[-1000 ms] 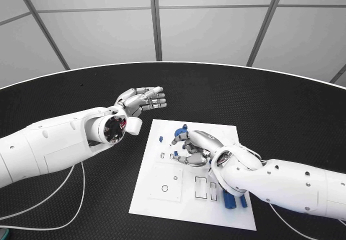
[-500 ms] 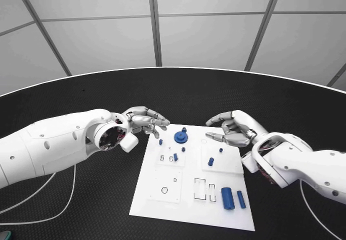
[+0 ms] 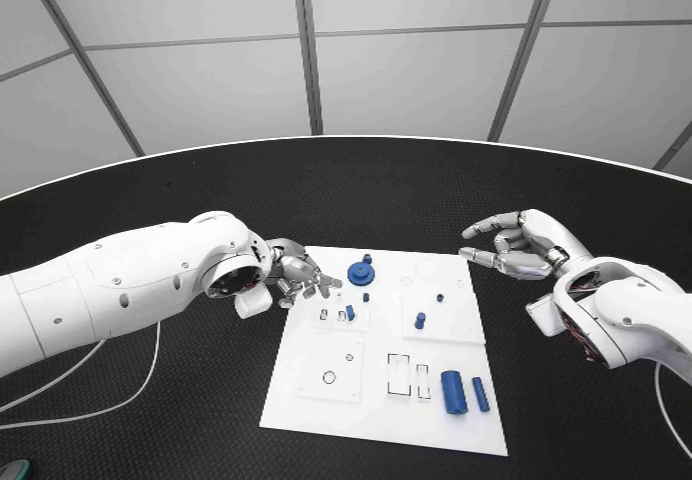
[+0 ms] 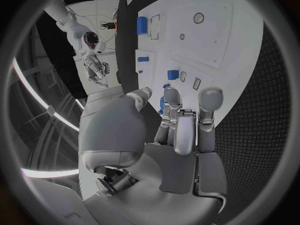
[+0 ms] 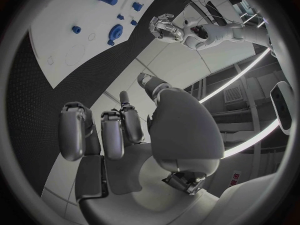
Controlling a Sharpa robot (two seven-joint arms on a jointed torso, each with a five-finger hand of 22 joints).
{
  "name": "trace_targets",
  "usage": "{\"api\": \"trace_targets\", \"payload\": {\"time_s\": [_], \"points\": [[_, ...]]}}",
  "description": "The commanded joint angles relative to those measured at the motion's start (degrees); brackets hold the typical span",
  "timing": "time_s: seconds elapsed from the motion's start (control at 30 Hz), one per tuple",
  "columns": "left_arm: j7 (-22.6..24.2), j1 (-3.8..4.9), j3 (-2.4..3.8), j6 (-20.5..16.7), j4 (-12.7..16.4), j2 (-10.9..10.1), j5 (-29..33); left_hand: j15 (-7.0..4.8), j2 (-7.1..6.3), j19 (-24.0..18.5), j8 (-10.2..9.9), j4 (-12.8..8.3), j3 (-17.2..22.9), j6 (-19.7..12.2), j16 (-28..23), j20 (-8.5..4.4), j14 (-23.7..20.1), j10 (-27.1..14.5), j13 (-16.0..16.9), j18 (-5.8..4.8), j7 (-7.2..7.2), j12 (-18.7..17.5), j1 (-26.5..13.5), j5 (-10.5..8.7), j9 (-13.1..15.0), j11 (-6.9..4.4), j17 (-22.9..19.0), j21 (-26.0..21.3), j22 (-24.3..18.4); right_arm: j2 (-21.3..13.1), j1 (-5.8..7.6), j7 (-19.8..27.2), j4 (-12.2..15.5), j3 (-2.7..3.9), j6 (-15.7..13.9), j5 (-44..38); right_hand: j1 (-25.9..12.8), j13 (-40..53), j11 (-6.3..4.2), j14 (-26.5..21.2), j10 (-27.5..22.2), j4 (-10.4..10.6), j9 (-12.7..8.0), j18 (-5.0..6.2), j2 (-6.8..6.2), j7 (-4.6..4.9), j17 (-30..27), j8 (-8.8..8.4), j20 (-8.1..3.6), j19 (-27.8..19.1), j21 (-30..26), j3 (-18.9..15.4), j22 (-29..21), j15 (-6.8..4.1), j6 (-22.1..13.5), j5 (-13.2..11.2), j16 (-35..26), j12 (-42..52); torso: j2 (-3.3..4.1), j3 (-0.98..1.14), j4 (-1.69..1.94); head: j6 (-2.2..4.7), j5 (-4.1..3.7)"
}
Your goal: Assemble the parts on the task board
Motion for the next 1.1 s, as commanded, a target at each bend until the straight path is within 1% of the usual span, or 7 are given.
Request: {"api": "trace_targets", "payload": {"time_s": [0.03,0.1,0.2,0.4,0.7,0.97,1.1], "points": [[-2.7,0.0,0.0,0.3,-0.3,1.4,-0.6,-0.52,0.12,3.8,1.4,0.0,-0.6,-0.5,1.2,-0.37,3.9,1.4,3.5,-1.32,-0.11,3.6,-1.0,-0.26,1.0,-0.28,6.0,3.8,6.6,-0.1,0.01,-0.1,-0.1,-0.01,0.0,0.0,-0.3,5.5,-0.1,4.9,0.3,0.3,0.0,0.29,-0.08,0.05,10.6,0.34,-0.47,1.4,-0.3,0.1,4.4,-0.5,0.4,0.3,-0.2,0.2,-0.02,-0.04,0.02,-0.18,-0.02],[-3.9,0.0,0.01,0.3,-0.6,2.1,-0.7,-0.64,0.31,5.0,2.0,0.1,-0.8,-0.6,1.6,-0.5,4.1,1.8,4.6,-1.75,-0.24,4.7,-1.3,-0.28,1.5,-0.4,6.8,5.1,9.1,-0.1,0.02,-0.2,-0.2,-0.01,0.0,0.1,-0.2,5.6,-0.12,4.9,0.4,0.3,0.0,0.29,-0.06,0.04,10.6,0.38,-0.51,1.4,-0.3,0.1,4.3,-0.52,0.4,0.6,-0.2,0.2,0.02,-0.22,0.08,-0.22,0.08],[-5.9,0.01,0.01,0.3,-1.1,3.5,-1.1,-0.85,0.57,6.8,3.3,0.1,-1.5,-0.9,2.2,-0.74,4.4,2.2,6.0,-2.44,-0.5,6.4,-2.3,-0.34,2.5,-0.61,8.0,7.3,13.1,0.1,0.02,-0.4,-0.4,-0.02,0.0,0.1,-0.2,5.6,-0.13,4.9,0.4,0.3,0.0,0.3,-0.06,0.03,10.5,0.4,-0.53,1.4,-0.3,0.1,4.3,-0.54,0.3,0.7,-0.3,0.2,0.1,-0.21,0.1,-0.44,0.05],[-8.0,0.01,0.02,0.1,-2.1,5.7,-2.7,-1.13,0.33,7.8,4.9,0.1,-3.0,-1.1,2.6,-1.02,4.6,2.9,7.8,-2.83,-0.89,8.4,-3.7,-0.44,4.0,-0.95,8.9,8.6,15.5,0.3,0.02,-0.6,-0.6,-0.03,0.1,0.1,-0.1,5.6,-0.15,4.9,0.4,0.3,0.0,0.3,-0.06,0.02,10.6,0.46,-0.58,1.4,-0.4,0.1,4.3,-0.57,0.2,1.1,-0.3,0.2,0.2,-0.24,0.24,-0.61,-0.18],[-9.7,0.01,0.03,1.0,-4.1,8.3,-4.8,-1.23,0.05,8.0,5.5,0.1,-3.9,-1.5,2.8,-1.13,4.6,2.9,8.1,-2.9,-1.01,8.8,-4.3,-0.52,4.6,-1.05,9.2,8.9,16.0,0.5,0.02,-0.9,-0.7,-0.03,0.0,0.1,-0.1,5.5,-0.15,4.9,0.4,0.4,0.0,0.3,-0.08,0.02,10.5,0.5,-0.6,1.4,-0.4,0.2,4.2,-0.59,0.2,1.5,-0.3,0.2,0.22,-0.27,0.29,-0.96,-0.45],[-10.0,0.02,0.03,1.4,-5.3,9.4,-5.6,-1.23,0.06,8.1,5.5,0.1,-3.9,-1.5,2.8,-1.14,4.7,2.9,8.1,-2.94,-1.02,8.9,-4.3,-0.5,4.6,-1.06,9.3,9.0,16.2,0.6,0.02,-1.1,-0.8,-0.03,0.0,0.1,-0.1,5.5,-0.16,4.9,0.3,0.4,0.0,0.31,-0.08,0.02,10.5,0.52,-0.61,1.4,-0.5,0.2,4.2,-0.59,0.1,1.6,-0.3,0.2,0.19,-0.3,0.3,-1.25,-0.5],[-10.1,0.02,0.03,1.8,-6.0,10.0,-5.7,-1.25,0.11,8.1,5.6,0.0,-3.9,-1.6,2.9,-1.15,4.7,2.8,8.0,-2.99,-1.04,8.8,-4.1,-0.38,4.7,-1.08,9.4,9.2,16.5,0.7,0.02,-1.2,-0.9,-0.03,0.1,0.1,-0.1,5.5,-0.16,4.9,0.3,0.4,0.0,0.31,-0.08,0.02,10.5,0.52,-0.61,1.4,-0.5,0.2,4.2,-0.59,0.1,1.6,-0.3,0.2,0.17,-0.39,0.35,-1.41,-0.65]]}}
